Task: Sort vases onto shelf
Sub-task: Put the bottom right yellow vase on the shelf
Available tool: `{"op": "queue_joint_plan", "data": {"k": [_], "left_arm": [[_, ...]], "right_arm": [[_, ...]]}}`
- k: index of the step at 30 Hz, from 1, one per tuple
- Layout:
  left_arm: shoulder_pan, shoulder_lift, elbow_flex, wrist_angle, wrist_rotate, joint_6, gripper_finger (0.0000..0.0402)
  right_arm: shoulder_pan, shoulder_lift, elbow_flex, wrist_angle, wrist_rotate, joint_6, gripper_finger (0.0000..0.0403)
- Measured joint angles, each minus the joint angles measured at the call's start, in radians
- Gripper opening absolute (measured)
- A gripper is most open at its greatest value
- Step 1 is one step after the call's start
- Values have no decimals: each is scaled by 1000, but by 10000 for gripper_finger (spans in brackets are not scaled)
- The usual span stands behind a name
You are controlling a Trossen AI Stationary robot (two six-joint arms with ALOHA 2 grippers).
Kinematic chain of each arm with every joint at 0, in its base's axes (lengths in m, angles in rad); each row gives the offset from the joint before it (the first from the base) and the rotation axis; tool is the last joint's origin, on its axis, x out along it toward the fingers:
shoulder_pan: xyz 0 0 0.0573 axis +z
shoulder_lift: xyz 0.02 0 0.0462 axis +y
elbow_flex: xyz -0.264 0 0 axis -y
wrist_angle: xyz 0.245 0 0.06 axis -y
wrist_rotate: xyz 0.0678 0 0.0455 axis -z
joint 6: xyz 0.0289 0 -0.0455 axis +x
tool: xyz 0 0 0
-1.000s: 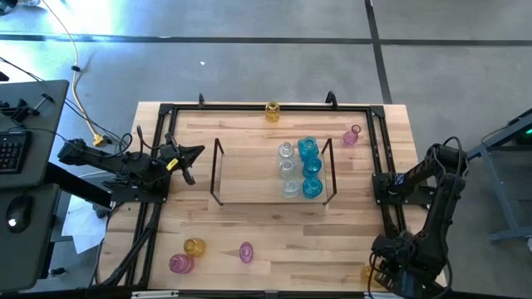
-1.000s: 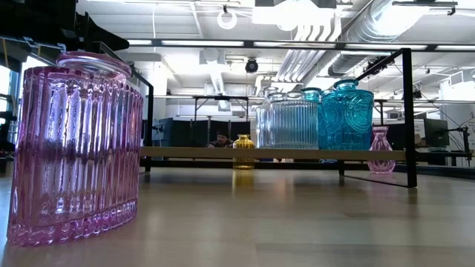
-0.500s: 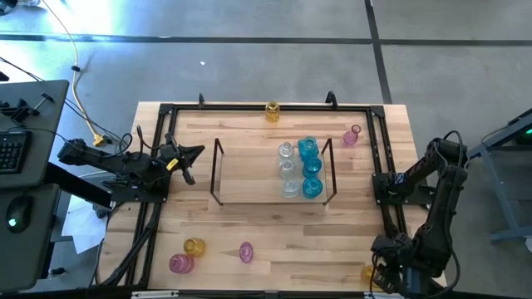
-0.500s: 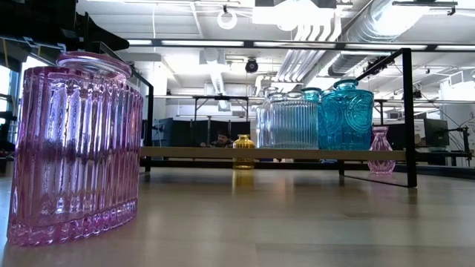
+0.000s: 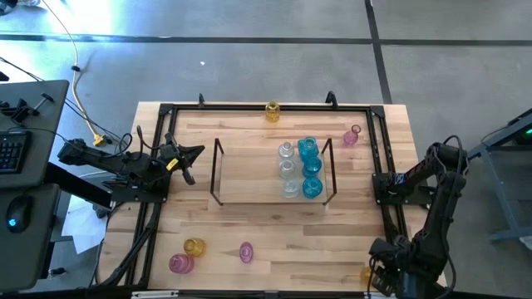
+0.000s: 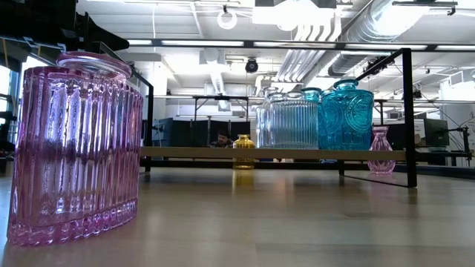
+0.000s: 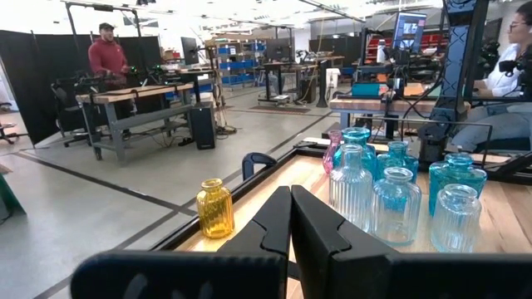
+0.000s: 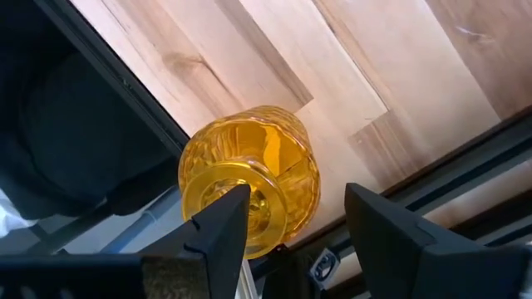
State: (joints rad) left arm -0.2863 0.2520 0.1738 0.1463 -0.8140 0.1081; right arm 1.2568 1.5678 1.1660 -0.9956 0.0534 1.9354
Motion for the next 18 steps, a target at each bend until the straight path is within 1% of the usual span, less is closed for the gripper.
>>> {"op": "queue_joint_plan", "data": {"k": [6, 11, 18], "left_arm": [[0, 0, 0, 0, 0, 0, 1], [0, 0, 0, 0, 0, 0, 1], [0, 0, 0, 0, 0, 0, 1]], "right_arm": [[0, 1, 0, 5, -4, -6, 178], [0, 9, -6, 26, -46, 3, 166], [0, 6, -4, 28, -46, -4, 165]]}}
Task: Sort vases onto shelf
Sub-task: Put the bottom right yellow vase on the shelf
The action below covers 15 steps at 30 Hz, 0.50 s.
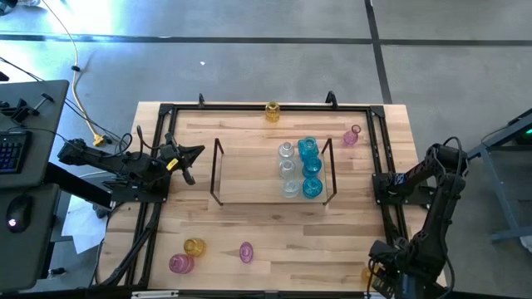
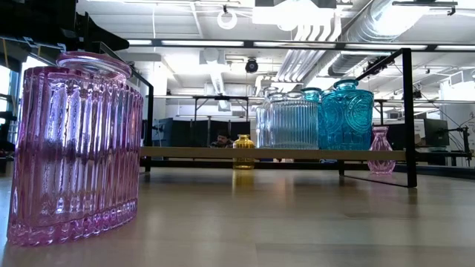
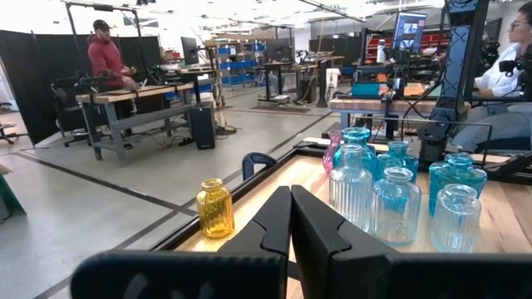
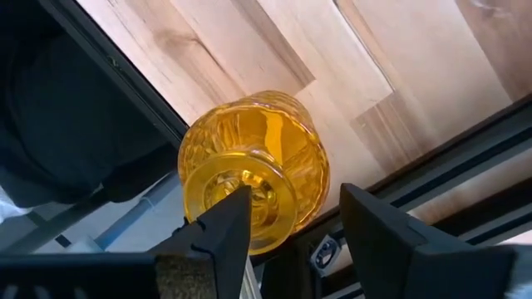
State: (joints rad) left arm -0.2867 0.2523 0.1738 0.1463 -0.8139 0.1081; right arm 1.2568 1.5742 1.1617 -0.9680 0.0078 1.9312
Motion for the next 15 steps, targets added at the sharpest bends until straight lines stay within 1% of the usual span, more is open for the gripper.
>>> {"op": "queue_joint_plan", "data": {"k": [4, 7, 11, 15], "left_arm": [[0, 0, 0, 0, 0, 0, 0], [0, 0, 0, 0, 0, 0, 1], [0, 0, 0, 0, 0, 0, 0], [0, 0, 0, 0, 0, 0, 1]], "right_arm": [[0, 0, 0, 0, 10, -22, 164], [0, 1, 0, 0, 10, -21, 151], [-7, 21, 0, 4, 1, -51, 105], [-35, 24, 0, 14, -45, -97, 42]]}}
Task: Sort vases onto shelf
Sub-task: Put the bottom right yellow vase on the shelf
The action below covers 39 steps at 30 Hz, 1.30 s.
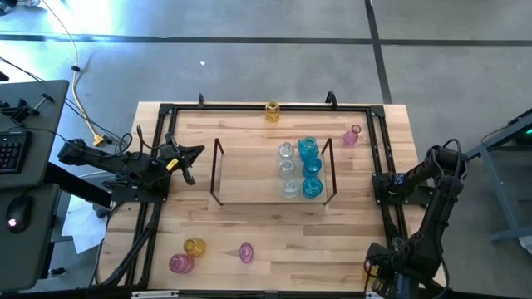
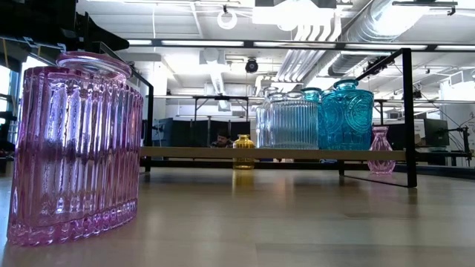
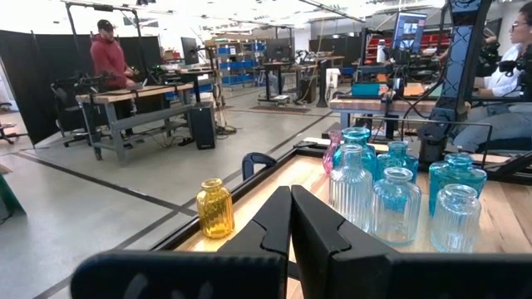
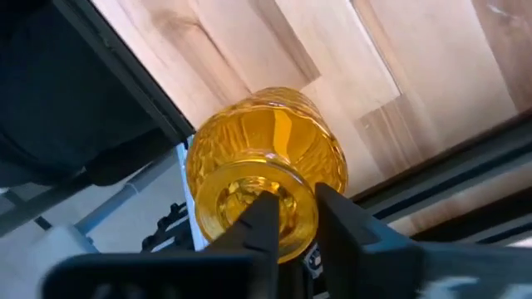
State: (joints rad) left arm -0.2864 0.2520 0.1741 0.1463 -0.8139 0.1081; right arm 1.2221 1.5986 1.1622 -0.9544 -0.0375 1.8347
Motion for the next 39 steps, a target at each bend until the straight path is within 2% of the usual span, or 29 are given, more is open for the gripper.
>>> {"op": "queue_joint_plan", "data": {"k": [3, 9, 15, 20, 23, 31, 39], "left_arm": [[0, 0, 0, 0, 0, 0, 0], [0, 0, 0, 0, 0, 0, 0], [0, 0, 0, 0, 0, 0, 1], [0, 0, 0, 0, 0, 0, 1], [0, 0, 0, 0, 0, 0, 0], [0, 0, 0, 0, 0, 0, 1], [0, 0, 0, 0, 0, 0, 1]], "right_arm": [[-31, -1, 1, 3, -18, -83, 13], [-119, -2, 1, -7, -62, -269, 32], [-235, -2, 1, 0, -121, -445, 10], [-317, -2, 11, 1, -141, -596, 12], [-357, -2, 52, -9, -135, -694, 13], [-446, 7, 205, -72, -26, -939, 13], [-567, 178, 346, -81, -19, -1179, 13]]}}
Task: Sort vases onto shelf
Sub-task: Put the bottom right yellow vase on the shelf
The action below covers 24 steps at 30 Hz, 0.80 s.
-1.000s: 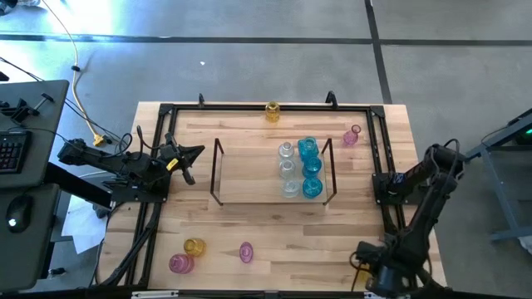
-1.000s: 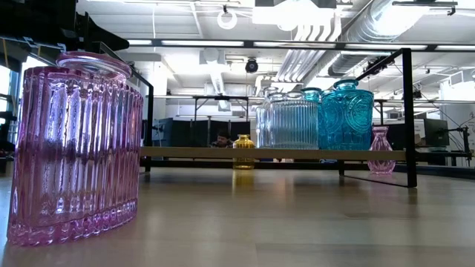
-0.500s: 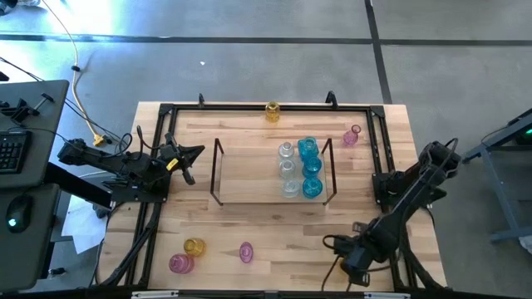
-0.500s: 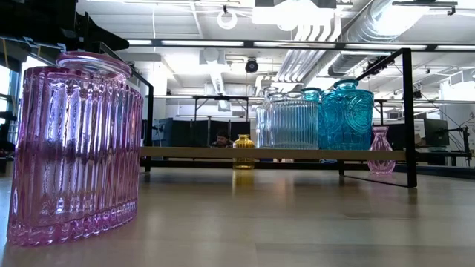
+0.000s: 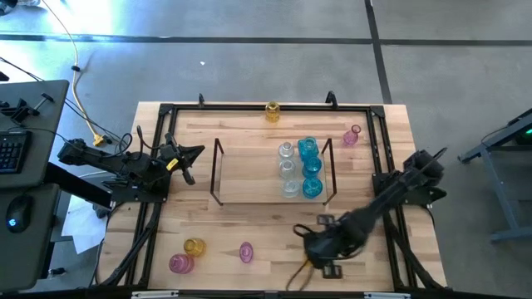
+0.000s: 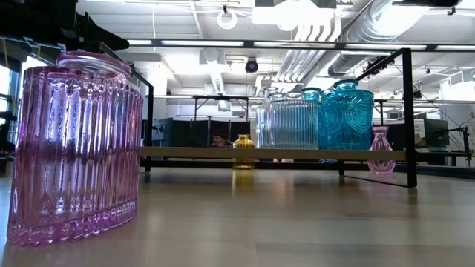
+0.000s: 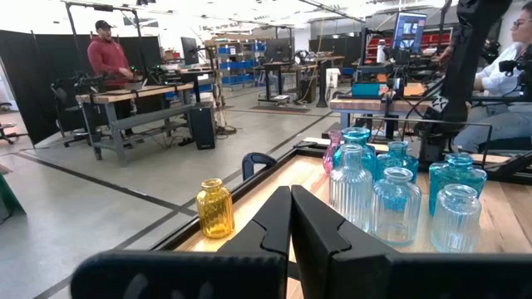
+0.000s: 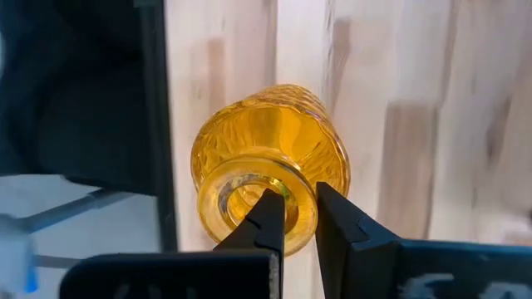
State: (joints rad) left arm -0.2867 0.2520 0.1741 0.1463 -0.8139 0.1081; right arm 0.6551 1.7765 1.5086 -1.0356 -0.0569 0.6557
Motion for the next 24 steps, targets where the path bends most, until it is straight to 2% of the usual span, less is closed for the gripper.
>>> {"op": "queue_joint_plan", "data": {"k": [7, 12, 24], "left_arm": [[0, 0, 0, 0, 0, 0, 1], [0, 0, 0, 0, 0, 0, 1], [0, 0, 0, 0, 0, 0, 3]], "right_arm": [[-70, 168, 219, -72, 36, -212, 13], [-95, 228, 335, -91, 75, -306, 13], [-181, 237, 356, -99, 91, -351, 13]]}}
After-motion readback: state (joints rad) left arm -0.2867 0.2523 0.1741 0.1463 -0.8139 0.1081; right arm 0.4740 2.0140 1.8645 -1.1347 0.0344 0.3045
